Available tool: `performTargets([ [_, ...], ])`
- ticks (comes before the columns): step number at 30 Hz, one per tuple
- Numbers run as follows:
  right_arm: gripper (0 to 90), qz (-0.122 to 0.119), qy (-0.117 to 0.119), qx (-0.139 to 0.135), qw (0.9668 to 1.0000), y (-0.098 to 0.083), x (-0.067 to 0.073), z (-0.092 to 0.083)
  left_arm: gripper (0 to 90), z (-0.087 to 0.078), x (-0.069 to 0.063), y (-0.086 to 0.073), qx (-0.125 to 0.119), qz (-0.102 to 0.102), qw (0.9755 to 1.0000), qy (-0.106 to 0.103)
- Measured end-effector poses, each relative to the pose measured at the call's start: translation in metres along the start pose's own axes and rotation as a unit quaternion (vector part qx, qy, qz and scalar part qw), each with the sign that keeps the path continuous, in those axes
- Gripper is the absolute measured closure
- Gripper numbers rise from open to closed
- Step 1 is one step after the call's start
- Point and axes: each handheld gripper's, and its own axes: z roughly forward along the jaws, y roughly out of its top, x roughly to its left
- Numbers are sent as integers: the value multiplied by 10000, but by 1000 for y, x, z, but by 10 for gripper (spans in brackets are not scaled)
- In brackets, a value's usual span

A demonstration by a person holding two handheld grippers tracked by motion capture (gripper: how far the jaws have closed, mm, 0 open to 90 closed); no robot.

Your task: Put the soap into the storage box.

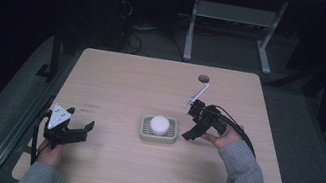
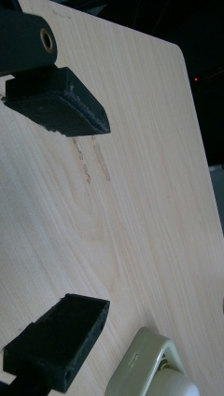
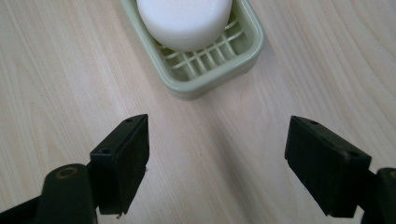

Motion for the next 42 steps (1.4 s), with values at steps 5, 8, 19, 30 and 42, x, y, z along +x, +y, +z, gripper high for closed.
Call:
performTargets([
  [5,215,54,-2,-15,10000,-6,-1,-1,128,0,0,0,-16,6,10000,-13],
  [8,216,80,3,-20,10000,-10,-1,-2,128,0,0,0,-14,-7,10000,-4],
  [19,216,166,-21,-58,9998,-26,-1,-4,128,0,-1,0,-3,31,10000,-5],
  [30,218,274,-27,-58,9996,-43,-1,-6,128,1,-1,0,8,32,10000,-12],
  [42,218,407,-1,-83,9991,-63,1,-4,128,1,-2,0,30,75,10000,-12],
])
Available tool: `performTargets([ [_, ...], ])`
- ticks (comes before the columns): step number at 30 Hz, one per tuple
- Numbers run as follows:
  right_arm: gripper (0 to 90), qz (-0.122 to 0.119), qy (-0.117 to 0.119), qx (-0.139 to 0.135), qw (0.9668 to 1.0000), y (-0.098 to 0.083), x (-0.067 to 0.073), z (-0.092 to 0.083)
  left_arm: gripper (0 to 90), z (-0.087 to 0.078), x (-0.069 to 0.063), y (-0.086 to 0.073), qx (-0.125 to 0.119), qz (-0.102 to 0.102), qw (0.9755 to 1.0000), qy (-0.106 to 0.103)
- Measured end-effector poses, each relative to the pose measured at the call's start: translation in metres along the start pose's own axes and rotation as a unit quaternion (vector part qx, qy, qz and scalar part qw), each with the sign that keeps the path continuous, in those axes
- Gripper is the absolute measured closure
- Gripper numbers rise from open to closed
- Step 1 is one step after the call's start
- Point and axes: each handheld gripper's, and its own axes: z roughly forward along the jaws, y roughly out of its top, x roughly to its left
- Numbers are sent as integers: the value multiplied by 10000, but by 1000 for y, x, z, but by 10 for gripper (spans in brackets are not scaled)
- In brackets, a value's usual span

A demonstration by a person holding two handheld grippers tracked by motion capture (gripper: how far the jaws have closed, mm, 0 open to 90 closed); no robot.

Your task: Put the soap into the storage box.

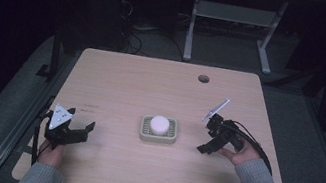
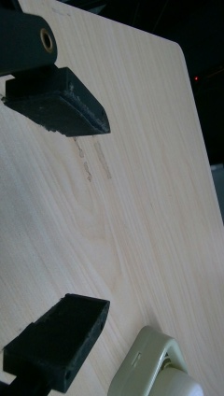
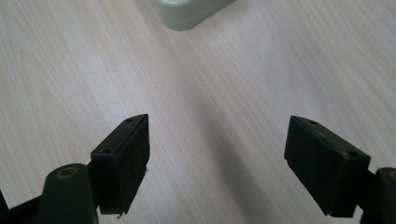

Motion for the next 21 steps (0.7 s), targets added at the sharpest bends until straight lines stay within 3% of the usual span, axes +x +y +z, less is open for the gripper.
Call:
performTargets([
  [21,193,383,-4,-178,9991,-56,11,5,128,0,-1,-1,-19,-8,10000,1],
])
